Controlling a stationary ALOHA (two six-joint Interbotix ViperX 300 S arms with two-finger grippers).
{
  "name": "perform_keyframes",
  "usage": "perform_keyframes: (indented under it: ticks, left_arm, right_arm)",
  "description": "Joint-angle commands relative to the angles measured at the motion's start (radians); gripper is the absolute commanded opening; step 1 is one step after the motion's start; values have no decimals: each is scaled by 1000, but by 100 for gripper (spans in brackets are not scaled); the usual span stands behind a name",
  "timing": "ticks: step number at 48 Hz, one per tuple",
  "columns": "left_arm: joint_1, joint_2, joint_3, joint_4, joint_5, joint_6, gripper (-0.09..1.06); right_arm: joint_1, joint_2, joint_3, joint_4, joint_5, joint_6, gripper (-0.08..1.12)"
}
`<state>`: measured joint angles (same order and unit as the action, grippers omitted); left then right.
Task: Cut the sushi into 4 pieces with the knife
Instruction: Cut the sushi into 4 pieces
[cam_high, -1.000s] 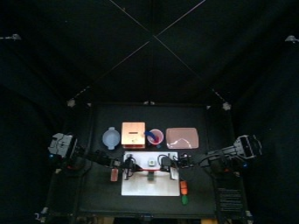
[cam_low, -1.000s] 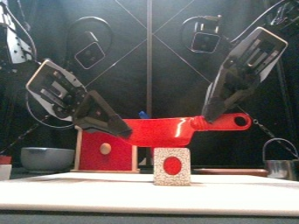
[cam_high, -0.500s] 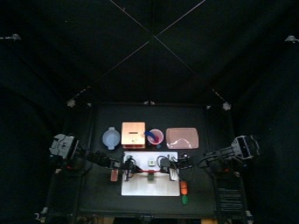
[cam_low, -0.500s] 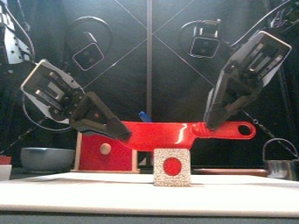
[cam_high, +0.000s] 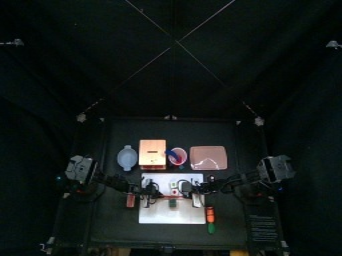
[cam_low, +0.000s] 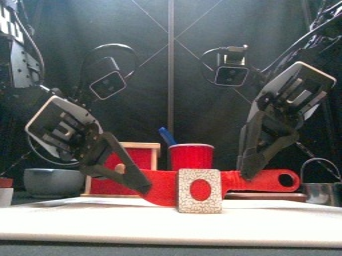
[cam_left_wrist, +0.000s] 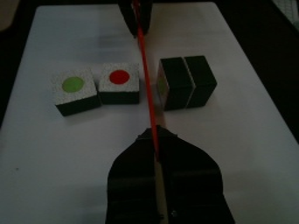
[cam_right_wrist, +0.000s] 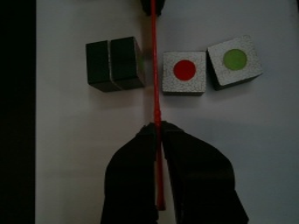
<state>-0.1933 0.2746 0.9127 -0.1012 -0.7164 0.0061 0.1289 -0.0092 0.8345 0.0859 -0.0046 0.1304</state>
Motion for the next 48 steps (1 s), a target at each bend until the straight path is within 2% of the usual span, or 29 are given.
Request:
perform_keyframes:
  ticks: [1,5,11,23,30,38,48]
  left_arm:
    - [9,28,-37,-11,29,3,25]
    - [14,51,-52,-11,51,5,25]
    - [25,54,-66,-3,55,9,25]
    - [91,17,-69,66,60,9,25]
    - [117,-18,-63,103,60,9,25]
    - [120,-72,-52,133,61,8,25]
    - [94,-147,-32,137,60,6,25]
  right_arm:
    - [-8,23,-21,-3,-9,-2,25]
    - [-8,32,-21,-3,-9,-2,25]
    - [-29,23,-20,-12,-8,-3,25]
    - [-75,-18,-21,-49,3,-2,25]
    - [-80,-46,-23,-57,8,-2,25]
    - [-75,-80,-23,-58,14,-2,25]
    - [-58,-129,-23,-55,20,-2,25]
